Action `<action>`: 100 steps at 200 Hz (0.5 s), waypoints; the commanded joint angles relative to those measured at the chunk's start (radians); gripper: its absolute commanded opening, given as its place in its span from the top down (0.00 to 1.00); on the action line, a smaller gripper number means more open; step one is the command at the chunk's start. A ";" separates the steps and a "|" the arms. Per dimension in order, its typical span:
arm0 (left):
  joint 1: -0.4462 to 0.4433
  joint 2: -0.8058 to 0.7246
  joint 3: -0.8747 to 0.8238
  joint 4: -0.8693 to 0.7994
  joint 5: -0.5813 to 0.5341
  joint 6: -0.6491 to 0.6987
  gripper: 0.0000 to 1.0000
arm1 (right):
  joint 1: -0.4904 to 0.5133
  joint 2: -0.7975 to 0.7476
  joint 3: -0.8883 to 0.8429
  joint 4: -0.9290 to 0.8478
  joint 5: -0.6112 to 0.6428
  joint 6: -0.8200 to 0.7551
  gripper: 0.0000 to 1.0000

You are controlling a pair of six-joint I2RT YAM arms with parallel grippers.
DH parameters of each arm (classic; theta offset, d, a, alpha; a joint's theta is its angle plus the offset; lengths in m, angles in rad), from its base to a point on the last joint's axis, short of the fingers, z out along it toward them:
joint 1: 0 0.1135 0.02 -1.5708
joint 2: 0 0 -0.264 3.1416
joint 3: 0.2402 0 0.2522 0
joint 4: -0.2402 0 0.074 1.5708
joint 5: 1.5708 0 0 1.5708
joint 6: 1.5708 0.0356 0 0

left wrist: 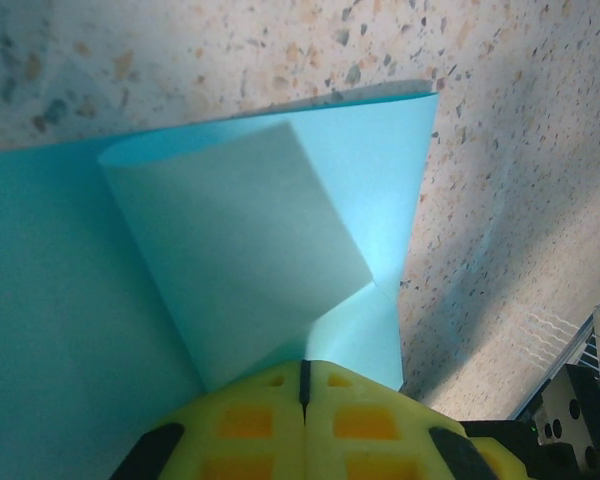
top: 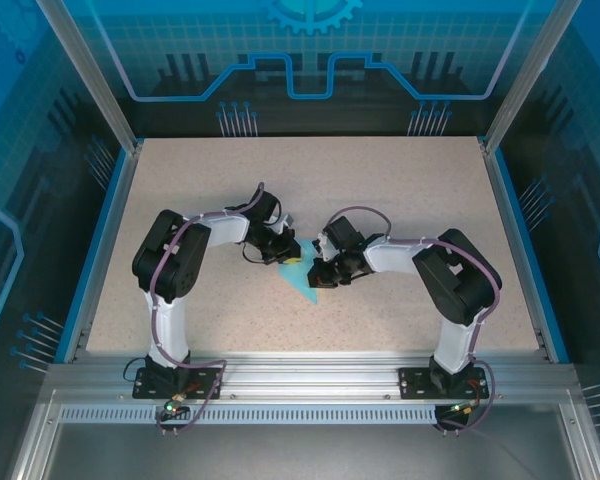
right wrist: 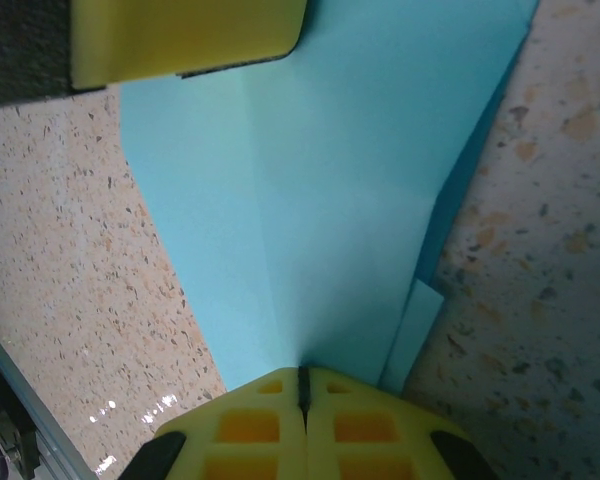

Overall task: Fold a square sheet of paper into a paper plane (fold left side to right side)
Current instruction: Fourth fold the wing at the center of the table.

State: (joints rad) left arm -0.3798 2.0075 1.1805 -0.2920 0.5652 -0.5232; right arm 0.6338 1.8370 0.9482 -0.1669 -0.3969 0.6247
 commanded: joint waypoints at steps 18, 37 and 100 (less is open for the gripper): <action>0.012 -0.099 -0.040 0.055 0.007 0.027 0.94 | 0.007 0.046 -0.039 -0.117 0.085 -0.010 1.00; 0.007 -0.147 -0.082 0.111 0.051 0.038 0.94 | 0.010 0.050 -0.033 -0.118 0.089 -0.009 1.00; -0.026 -0.183 -0.186 0.133 0.149 0.093 0.96 | 0.020 0.063 -0.015 -0.129 0.097 -0.016 1.00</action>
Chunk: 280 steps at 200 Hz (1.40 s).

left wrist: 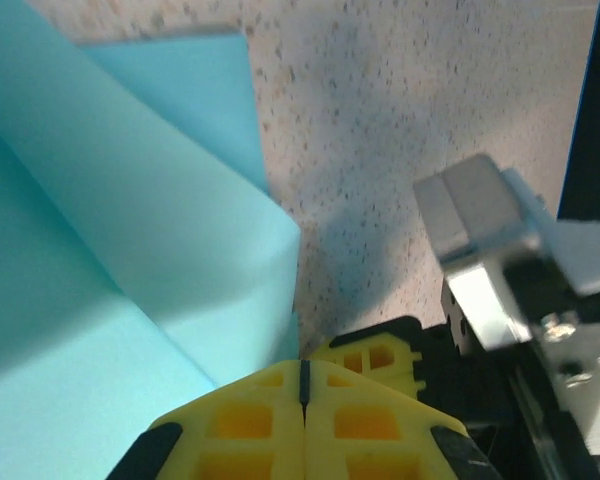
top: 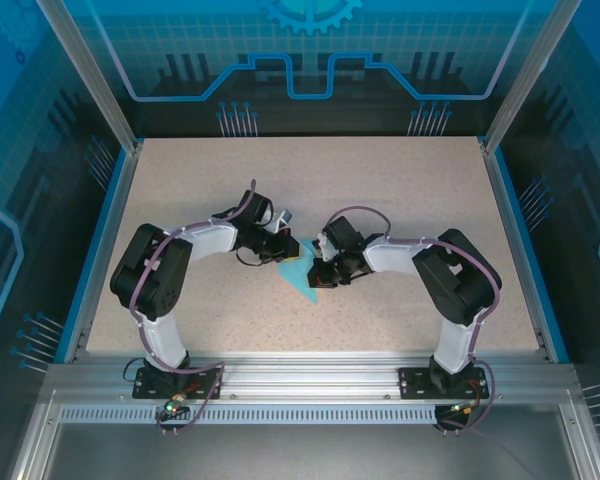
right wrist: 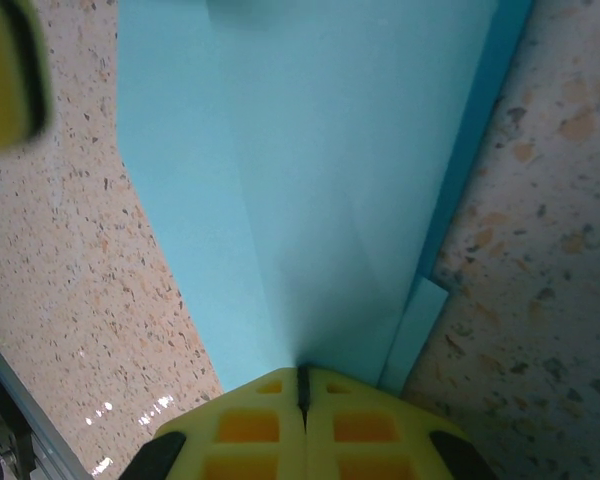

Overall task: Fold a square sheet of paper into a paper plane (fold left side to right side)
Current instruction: Fourth fold the wing at the center of the table.

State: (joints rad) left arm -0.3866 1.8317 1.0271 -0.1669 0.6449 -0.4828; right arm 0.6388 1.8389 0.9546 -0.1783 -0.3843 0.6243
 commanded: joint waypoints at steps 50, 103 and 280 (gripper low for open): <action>-0.040 0.048 -0.021 0.009 0.104 0.071 0.97 | 0.019 0.063 -0.016 -0.125 0.084 -0.015 1.00; -0.047 0.094 -0.007 0.007 0.106 0.079 0.98 | 0.021 0.067 -0.012 -0.137 0.087 -0.018 1.00; -0.041 0.136 0.009 0.021 -0.116 0.102 1.00 | 0.023 0.078 -0.022 -0.190 0.123 -0.044 1.00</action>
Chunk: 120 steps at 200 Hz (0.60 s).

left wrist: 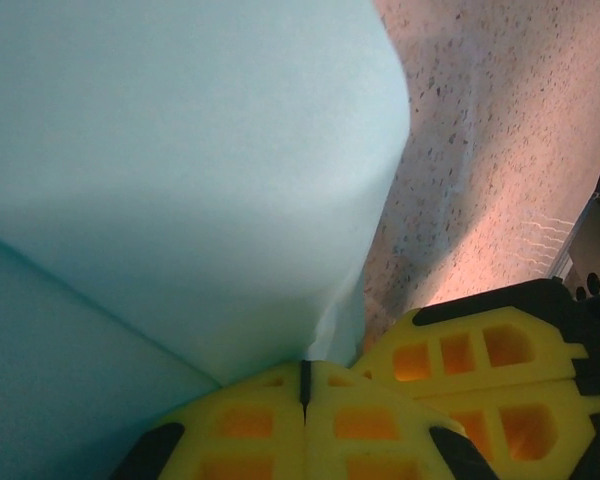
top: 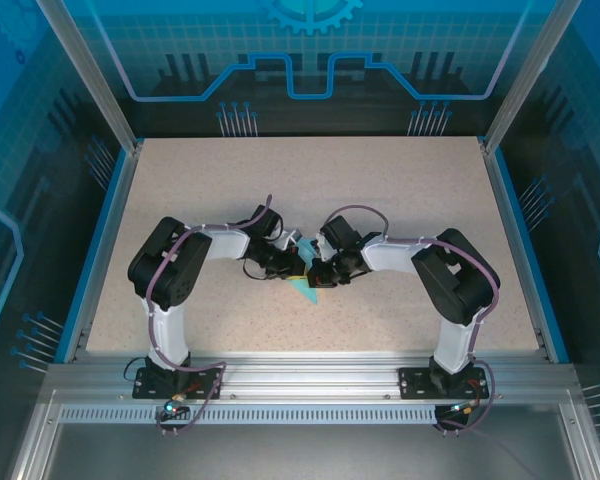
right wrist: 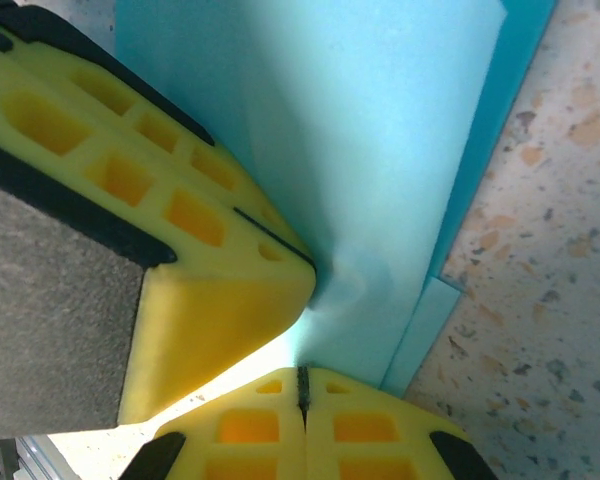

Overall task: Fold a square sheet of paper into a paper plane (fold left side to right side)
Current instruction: Fourth fold the wing at the center of the table.

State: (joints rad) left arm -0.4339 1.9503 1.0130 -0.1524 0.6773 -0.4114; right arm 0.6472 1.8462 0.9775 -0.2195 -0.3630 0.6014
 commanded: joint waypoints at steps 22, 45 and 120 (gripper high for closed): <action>0.018 0.021 0.036 0.009 -0.158 0.034 1.00 | 0.016 0.067 -0.052 -0.149 0.103 -0.022 1.00; 0.034 0.029 0.053 0.010 -0.159 0.039 1.00 | 0.016 0.064 -0.057 -0.149 0.105 -0.022 1.00; 0.088 0.065 0.113 0.001 -0.177 0.074 1.00 | 0.015 0.057 -0.078 -0.142 0.106 -0.018 1.00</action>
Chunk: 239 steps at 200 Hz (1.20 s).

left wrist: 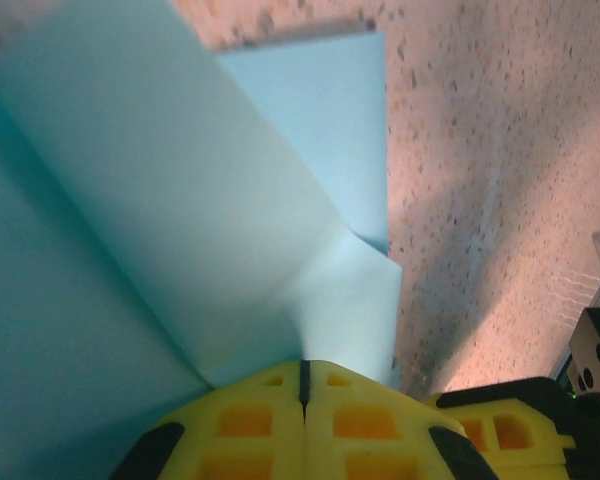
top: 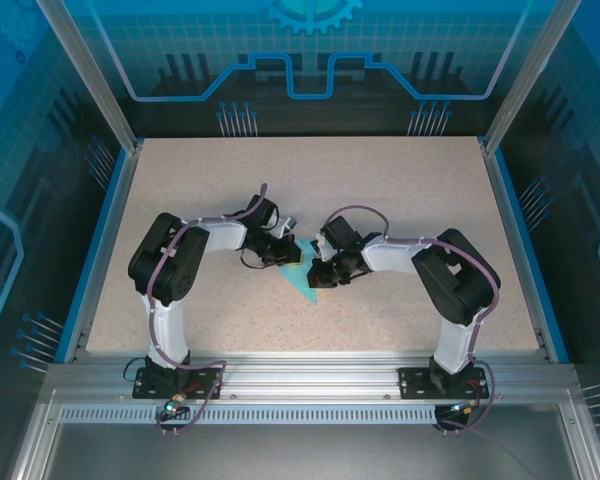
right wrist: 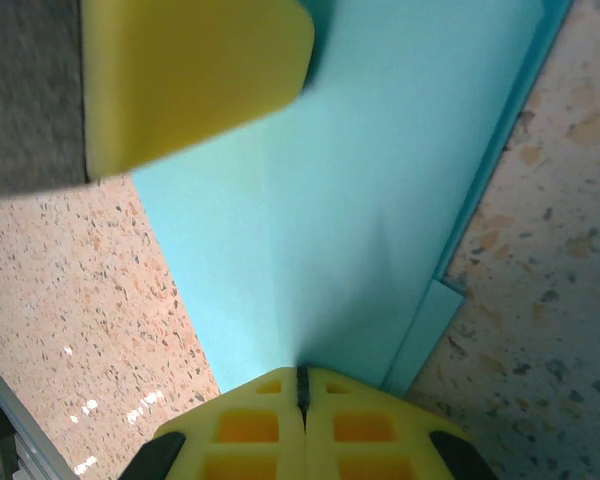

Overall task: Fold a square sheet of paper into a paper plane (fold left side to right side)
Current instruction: Fourth fold the wing at the center of the table.

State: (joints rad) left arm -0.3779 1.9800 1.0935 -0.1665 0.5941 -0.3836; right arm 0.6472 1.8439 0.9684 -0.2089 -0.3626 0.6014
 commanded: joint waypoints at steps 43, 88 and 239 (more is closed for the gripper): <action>0.071 0.065 0.063 0.013 -0.101 0.059 1.00 | 0.016 0.052 -0.077 -0.153 0.108 -0.020 1.00; 0.099 0.098 0.114 -0.002 -0.107 0.066 1.00 | 0.018 0.052 -0.083 -0.150 0.106 -0.018 1.00; 0.181 0.202 0.251 -0.054 -0.121 0.080 1.00 | 0.023 0.045 -0.083 -0.149 0.103 -0.015 1.00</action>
State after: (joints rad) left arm -0.2497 2.1204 1.3056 -0.2440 0.6220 -0.3370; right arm 0.6491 1.8347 0.9489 -0.1711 -0.3515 0.6018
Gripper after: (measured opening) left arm 0.046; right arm 0.058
